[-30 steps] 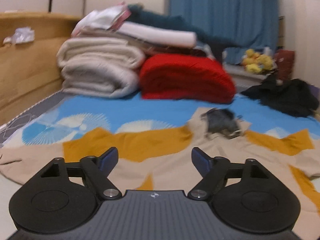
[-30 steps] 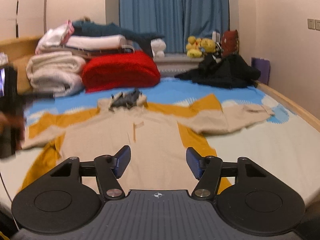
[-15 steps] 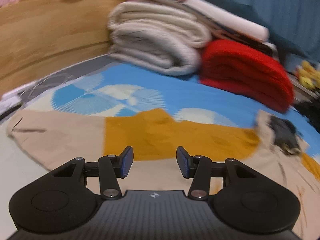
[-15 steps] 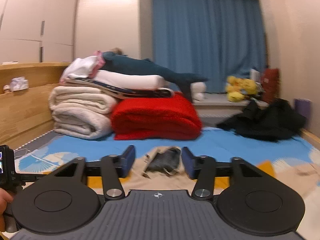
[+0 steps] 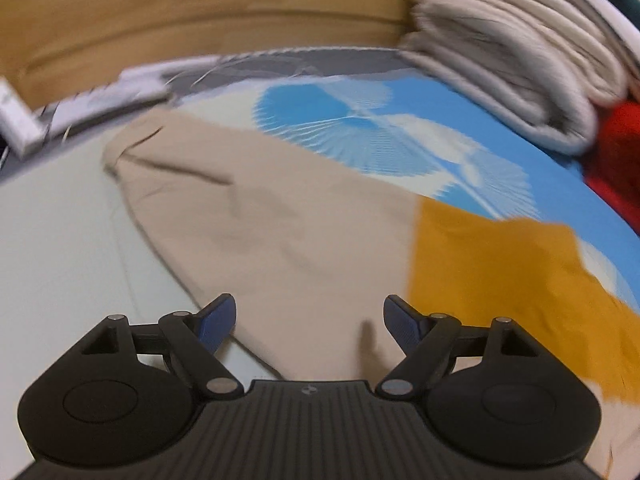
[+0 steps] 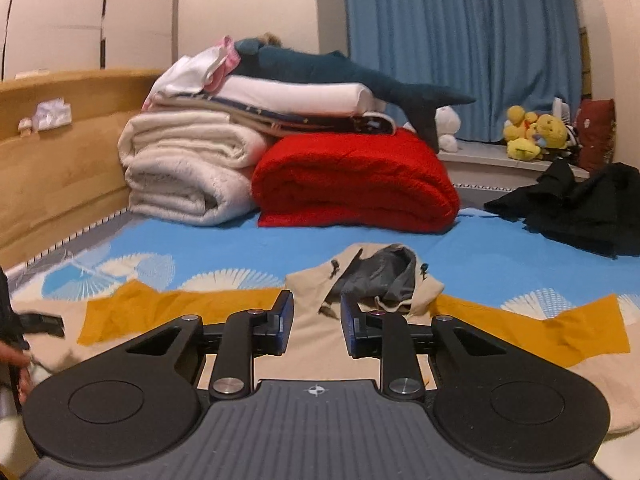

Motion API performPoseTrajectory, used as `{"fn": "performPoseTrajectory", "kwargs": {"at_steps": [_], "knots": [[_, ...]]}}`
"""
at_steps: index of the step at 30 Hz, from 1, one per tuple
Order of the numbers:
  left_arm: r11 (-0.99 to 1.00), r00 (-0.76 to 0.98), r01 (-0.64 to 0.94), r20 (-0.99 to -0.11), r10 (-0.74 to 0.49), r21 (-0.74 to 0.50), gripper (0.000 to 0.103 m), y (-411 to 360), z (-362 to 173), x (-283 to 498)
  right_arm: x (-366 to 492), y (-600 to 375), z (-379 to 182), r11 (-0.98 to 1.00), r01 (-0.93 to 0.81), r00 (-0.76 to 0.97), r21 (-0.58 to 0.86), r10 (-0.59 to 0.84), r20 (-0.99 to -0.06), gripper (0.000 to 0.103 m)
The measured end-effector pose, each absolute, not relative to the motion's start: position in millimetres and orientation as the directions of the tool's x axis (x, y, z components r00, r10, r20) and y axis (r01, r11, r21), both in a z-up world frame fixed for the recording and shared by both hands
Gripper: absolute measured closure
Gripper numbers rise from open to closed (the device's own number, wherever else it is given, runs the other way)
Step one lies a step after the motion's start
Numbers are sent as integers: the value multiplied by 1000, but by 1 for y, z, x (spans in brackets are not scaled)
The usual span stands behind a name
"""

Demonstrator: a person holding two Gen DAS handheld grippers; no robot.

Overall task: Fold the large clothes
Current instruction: 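Reach the left tool to a jacket sleeve cuff and close on it, then carry the held sleeve across the jacket body and open the left tool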

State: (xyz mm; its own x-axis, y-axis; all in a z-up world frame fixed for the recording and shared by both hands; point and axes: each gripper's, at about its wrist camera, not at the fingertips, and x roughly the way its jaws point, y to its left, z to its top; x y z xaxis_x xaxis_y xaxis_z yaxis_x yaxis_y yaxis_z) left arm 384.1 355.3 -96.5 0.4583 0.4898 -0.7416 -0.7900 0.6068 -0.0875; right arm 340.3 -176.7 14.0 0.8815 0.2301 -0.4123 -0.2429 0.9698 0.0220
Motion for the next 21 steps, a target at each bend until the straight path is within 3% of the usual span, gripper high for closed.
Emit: {"fn": "performPoseTrajectory", "kwargs": {"at_steps": [6, 8, 9, 10, 11, 14, 17, 21], "knots": [[488, 399, -864, -759, 515, -123, 18, 404, -114, 376, 352, -172, -9, 970, -242, 856, -6, 210, -473, 76], [481, 403, -868, -748, 528, -128, 23, 409, -114, 374, 355, -172, -12, 973, -231, 853, -4, 200, -482, 76], [474, 408, -870, -740, 535, -137, 31, 410, -113, 373, 357, -173, -14, 974, -226, 852, -3, 197, -485, 76], [476, 416, -868, -730, 542, -141, 60, 409, -111, 372, 358, -173, -16, 975, -221, 852, -1, 193, -487, 76], [486, 428, -862, -724, 541, -147, 101, 408, -109, 372, 358, -173, -16, 976, -219, 852, 2, 192, -486, 76], [515, 484, -838, -681, 550, -180, 103, 395, -95, 373, 358, -173, -18, 973, -230, 852, 5, 204, -483, 78], [579, 548, -798, -603, 580, -168, 103, 373, -64, 382, 355, -173, -16, 969, -247, 855, -10, 213, -473, 92], [681, 642, -713, -549, 536, -168, 103, 337, -25, 390, 348, -179, -7, 967, -253, 868, -23, 217, -446, 92]]}}
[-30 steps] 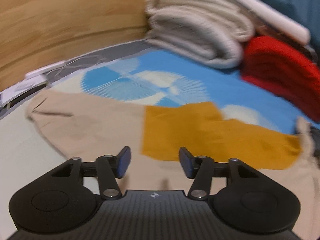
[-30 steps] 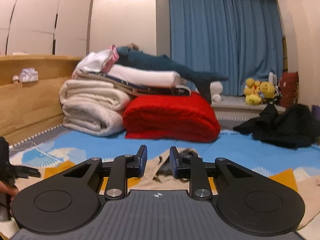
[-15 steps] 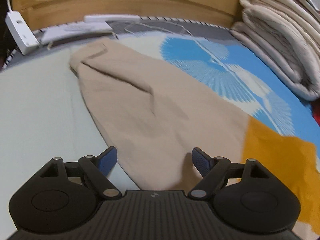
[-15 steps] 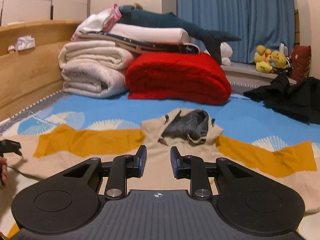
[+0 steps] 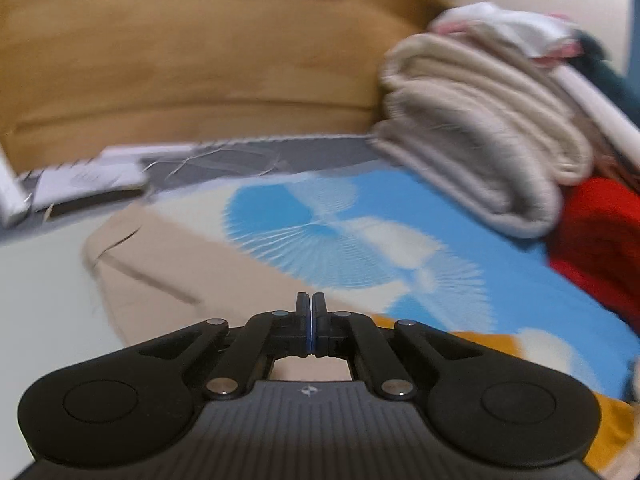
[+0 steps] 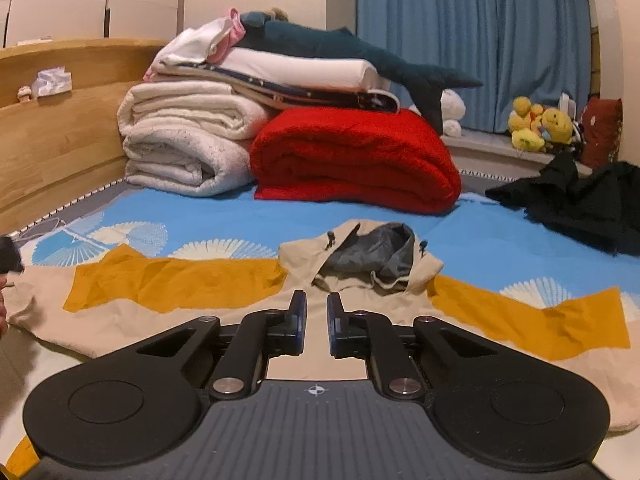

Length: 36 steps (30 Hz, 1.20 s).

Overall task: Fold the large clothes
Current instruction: 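Carry the held sleeve across the jacket body and open the left tool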

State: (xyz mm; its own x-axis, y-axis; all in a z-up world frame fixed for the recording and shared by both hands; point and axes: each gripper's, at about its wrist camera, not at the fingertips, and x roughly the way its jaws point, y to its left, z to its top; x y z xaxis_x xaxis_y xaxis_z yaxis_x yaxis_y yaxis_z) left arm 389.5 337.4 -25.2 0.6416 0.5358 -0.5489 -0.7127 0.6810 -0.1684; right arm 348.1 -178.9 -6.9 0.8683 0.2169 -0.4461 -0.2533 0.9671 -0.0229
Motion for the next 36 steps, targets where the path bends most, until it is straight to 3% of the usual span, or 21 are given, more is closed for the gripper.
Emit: {"fn": "performPoseTrajectory", "kwargs": {"at_steps": [3, 4, 5, 7, 13, 18, 22, 24, 25, 26, 31, 36], "knots": [[701, 664, -682, -578, 475, -208, 98, 322, -25, 385, 342, -190, 1, 970, -243, 876, -12, 215, -431, 92], [693, 655, -689, -590, 472, -211, 83, 321, -30, 381, 340, -193, 2, 971, -239, 879, -11, 211, -428, 92], [680, 639, -704, -600, 481, -205, 62, 322, -38, 376, 339, -196, 3, 973, -229, 881, -7, 205, -426, 92], [650, 596, -740, -619, 512, -175, 46, 329, -59, 366, 338, -203, 4, 979, -205, 879, 20, 192, -437, 90], [488, 479, -845, -717, 506, -219, 40, 391, -115, 335, 335, -210, 5, 977, -208, 870, 44, 205, -448, 82], [410, 511, -854, -662, 549, -320, 29, 437, -120, 318, 339, -206, 3, 973, -229, 863, 29, 216, -457, 82], [355, 510, -860, -635, 580, -367, 32, 471, -122, 314, 345, -205, -3, 971, -237, 849, 24, 219, -480, 82], [346, 495, -869, -634, 594, -354, 53, 479, -120, 318, 346, -206, -6, 970, -242, 842, 23, 221, -492, 81], [349, 498, -867, -642, 583, -357, 90, 481, -119, 320, 347, -207, -7, 969, -245, 838, 25, 224, -498, 82], [343, 500, -866, -649, 574, -363, 100, 483, -118, 323, 347, -208, -8, 968, -249, 833, 27, 229, -504, 82], [407, 552, -834, -564, 614, -373, 102, 449, -64, 331, 346, -214, -10, 967, -253, 828, 13, 224, -514, 82], [583, 700, -712, -451, 554, -391, 103, 370, 30, 337, 343, -225, -4, 970, -243, 833, 21, 220, -507, 97]]}}
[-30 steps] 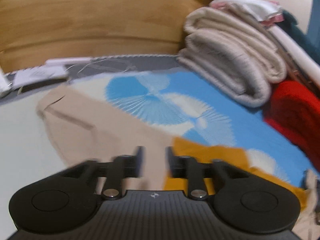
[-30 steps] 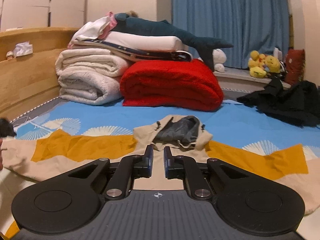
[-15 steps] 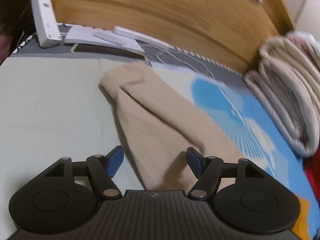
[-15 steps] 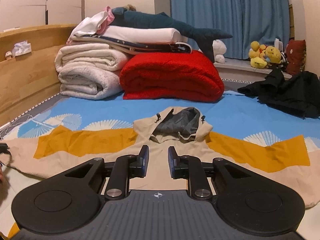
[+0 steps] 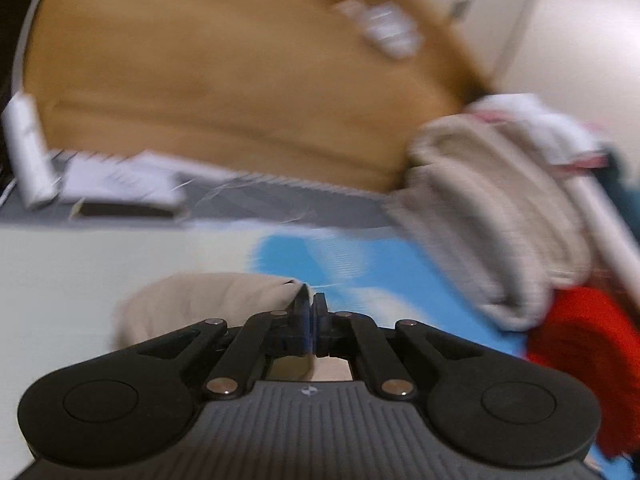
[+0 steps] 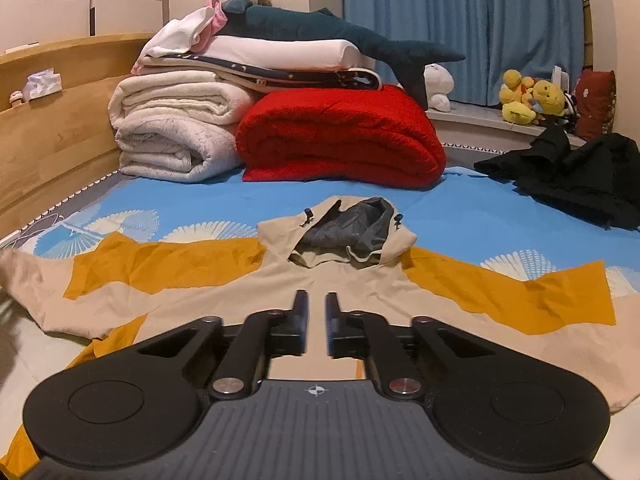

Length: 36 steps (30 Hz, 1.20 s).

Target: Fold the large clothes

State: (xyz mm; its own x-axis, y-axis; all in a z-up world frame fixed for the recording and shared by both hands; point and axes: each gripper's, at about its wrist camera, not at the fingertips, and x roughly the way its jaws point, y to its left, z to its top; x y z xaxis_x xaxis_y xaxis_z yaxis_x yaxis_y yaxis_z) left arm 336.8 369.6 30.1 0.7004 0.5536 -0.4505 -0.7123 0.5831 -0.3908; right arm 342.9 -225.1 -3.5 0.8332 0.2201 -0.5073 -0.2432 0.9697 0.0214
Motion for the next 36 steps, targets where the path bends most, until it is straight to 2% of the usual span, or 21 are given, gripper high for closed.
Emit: {"fn": "performPoseTrajectory", "kwargs": {"at_steps": [5, 11, 14, 18, 20, 22, 23, 28, 32, 34, 36], "knots": [[771, 839, -512, -413, 355, -377, 103, 247, 87, 331, 330, -242, 7, 976, -213, 846, 51, 211, -489, 98], [919, 910, -230, -406, 85, -322, 103, 98, 68, 328, 309, -266, 25, 983, -182, 886, 20, 173, -430, 98], [934, 875, -112, -479, -69, -338, 103, 35, 40, 342, 303, -282, 26, 986, -163, 883, 43, 165, -439, 98], [927, 761, 133, -564, -321, -350, 100, -35, 11, 364, 308, -297, 19, 989, -128, 862, 78, 150, -484, 98], [903, 653, 194, -637, -410, -383, 83, -51, -5, 376, 311, -298, 14, 991, -117, 855, 68, 135, -500, 97], [905, 657, 190, -636, -405, -380, 69, -43, -7, 378, 317, -299, 10, 992, -103, 847, 74, 126, -516, 97], [912, 672, 176, -631, -386, -370, 66, -36, -5, 379, 320, -299, 8, 992, -97, 843, 79, 124, -523, 97], [928, 733, 27, -624, -271, -371, 66, 24, 1, 400, 337, -287, -8, 987, -88, 815, 132, 147, -561, 96], [949, 691, -171, -719, -77, -266, 66, 66, -7, 414, 348, -263, -30, 982, -142, 774, 127, 191, -603, 96], [935, 651, -254, -759, -24, -248, 66, 84, -14, 420, 354, -247, -40, 977, -191, 751, 96, 209, -627, 92], [919, 623, -296, -782, -23, -263, 62, 101, -20, 425, 358, -230, -51, 966, -255, 726, 43, 220, -652, 81]]}}
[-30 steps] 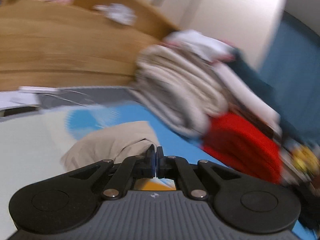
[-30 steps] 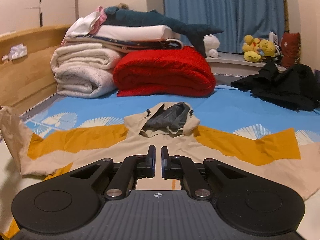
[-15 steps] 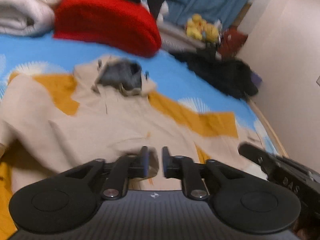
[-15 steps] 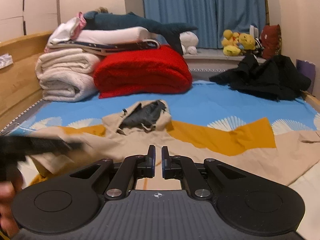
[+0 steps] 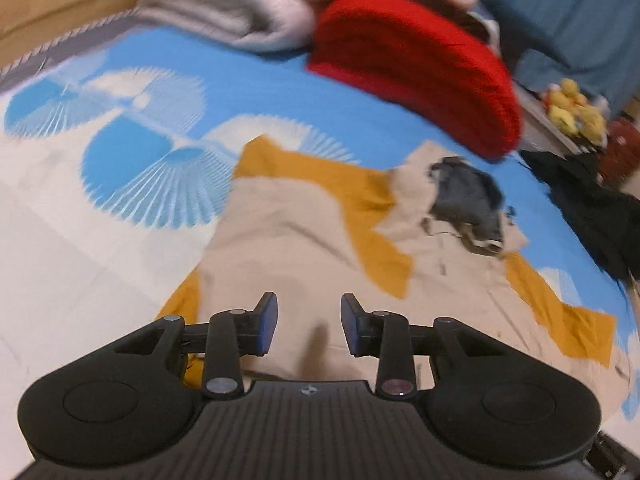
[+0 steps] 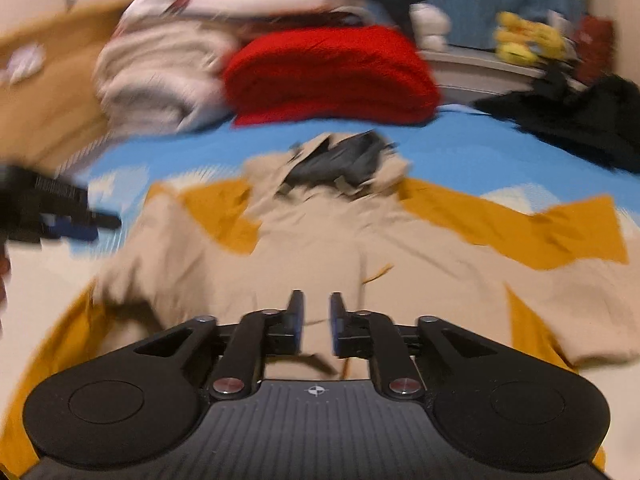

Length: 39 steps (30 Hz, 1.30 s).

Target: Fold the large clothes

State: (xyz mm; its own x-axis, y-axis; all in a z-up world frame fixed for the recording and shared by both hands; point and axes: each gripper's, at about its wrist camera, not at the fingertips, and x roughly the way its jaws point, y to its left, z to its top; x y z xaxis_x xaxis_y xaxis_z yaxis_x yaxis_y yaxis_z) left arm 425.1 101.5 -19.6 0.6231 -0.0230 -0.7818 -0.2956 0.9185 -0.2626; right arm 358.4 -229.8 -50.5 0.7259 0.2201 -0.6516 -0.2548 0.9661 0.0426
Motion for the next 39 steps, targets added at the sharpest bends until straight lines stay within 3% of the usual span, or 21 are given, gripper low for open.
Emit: {"fn": "performPoseTrajectory", "kwargs": {"at_steps": [4, 8, 18, 27, 31, 33, 35, 37, 39], "knots": [[926, 606, -295, -795, -12, -238, 49, 112, -24, 439, 363, -208, -62, 930, -357, 718, -90, 211, -663, 80], [916, 607, -312, -795, -10, -251, 48, 121, -23, 440, 367, -199, -77, 879, -429, 700, -210, 176, -692, 75], [908, 595, -344, -803, 14, -239, 44, 123, -27, 443, 374, -188, -111, 758, -544, 651, -360, 111, -751, 72], [902, 589, -361, -808, 23, -237, 43, 123, -29, 446, 373, -183, -114, 725, -561, 665, -400, 107, -740, 73], [904, 586, -360, -810, 26, -232, 43, 120, -30, 447, 373, -187, -108, 743, -544, 677, -390, 114, -727, 75], [905, 586, -359, -810, 26, -230, 43, 119, -30, 447, 375, -191, -103, 761, -530, 685, -375, 123, -718, 93], [904, 586, -359, -810, 26, -231, 43, 120, -30, 447, 380, -200, -92, 817, -479, 706, -322, 140, -694, 98], [905, 586, -357, -810, 24, -231, 43, 119, -30, 447, 391, -222, -74, 920, -358, 724, -163, 163, -670, 99], [907, 587, -351, -809, 21, -231, 43, 119, -30, 446, 398, -263, -55, 992, -80, 797, 100, 124, -591, 99]]}}
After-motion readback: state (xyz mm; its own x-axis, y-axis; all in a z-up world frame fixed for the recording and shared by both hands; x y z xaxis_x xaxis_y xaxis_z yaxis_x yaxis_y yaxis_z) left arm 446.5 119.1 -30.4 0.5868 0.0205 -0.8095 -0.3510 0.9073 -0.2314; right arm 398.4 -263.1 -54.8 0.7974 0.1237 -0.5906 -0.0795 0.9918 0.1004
